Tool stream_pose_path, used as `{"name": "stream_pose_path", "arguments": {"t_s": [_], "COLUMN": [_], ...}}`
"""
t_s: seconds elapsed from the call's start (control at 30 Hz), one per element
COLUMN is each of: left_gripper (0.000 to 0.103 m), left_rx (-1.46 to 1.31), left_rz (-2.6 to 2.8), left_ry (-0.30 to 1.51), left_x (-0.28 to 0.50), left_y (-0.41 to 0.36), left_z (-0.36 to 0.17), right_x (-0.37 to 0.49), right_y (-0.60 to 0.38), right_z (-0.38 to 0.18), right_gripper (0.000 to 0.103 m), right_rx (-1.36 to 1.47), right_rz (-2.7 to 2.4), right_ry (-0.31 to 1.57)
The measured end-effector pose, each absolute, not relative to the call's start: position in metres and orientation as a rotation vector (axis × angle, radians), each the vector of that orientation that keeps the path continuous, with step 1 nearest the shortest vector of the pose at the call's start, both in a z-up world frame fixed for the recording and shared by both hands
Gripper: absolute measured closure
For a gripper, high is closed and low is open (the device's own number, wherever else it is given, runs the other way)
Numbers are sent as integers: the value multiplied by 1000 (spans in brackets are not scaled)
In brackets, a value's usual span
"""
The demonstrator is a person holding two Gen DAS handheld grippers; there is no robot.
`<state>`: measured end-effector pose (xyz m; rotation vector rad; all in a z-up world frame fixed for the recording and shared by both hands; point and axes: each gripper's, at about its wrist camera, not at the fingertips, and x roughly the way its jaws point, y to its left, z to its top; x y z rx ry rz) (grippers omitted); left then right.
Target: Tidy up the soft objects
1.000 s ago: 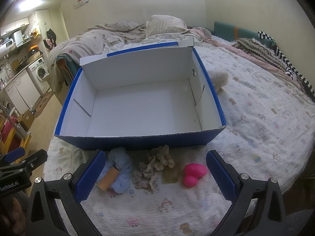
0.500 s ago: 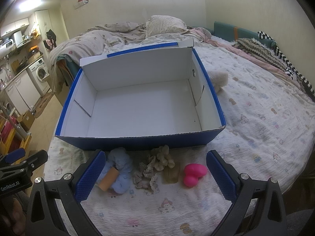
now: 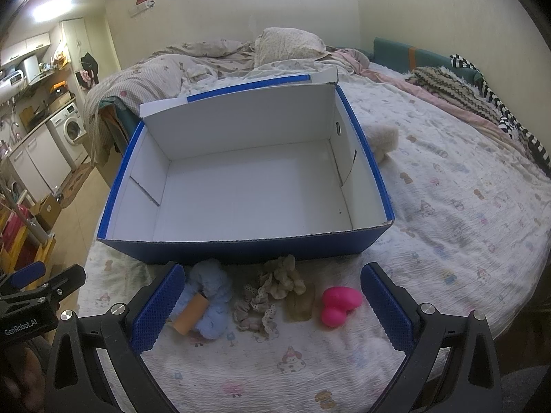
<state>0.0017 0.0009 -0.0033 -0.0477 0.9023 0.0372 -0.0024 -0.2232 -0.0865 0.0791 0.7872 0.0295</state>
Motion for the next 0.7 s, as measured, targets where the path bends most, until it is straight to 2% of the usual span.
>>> {"name": "stream_pose_path", "arguments": {"t_s": [0.7], "left_gripper": [0], "left_rx": [-20], "left_rz": [58], "left_ry": [972], "left_x": [8], "left_y": [0], "left_z": [-20], "right_x": [-2], "right_y": [-228], "right_z": [-85], "right_gripper": [0], "right_rx": [104], "right_rz": [37], "right_ry": [804]}}
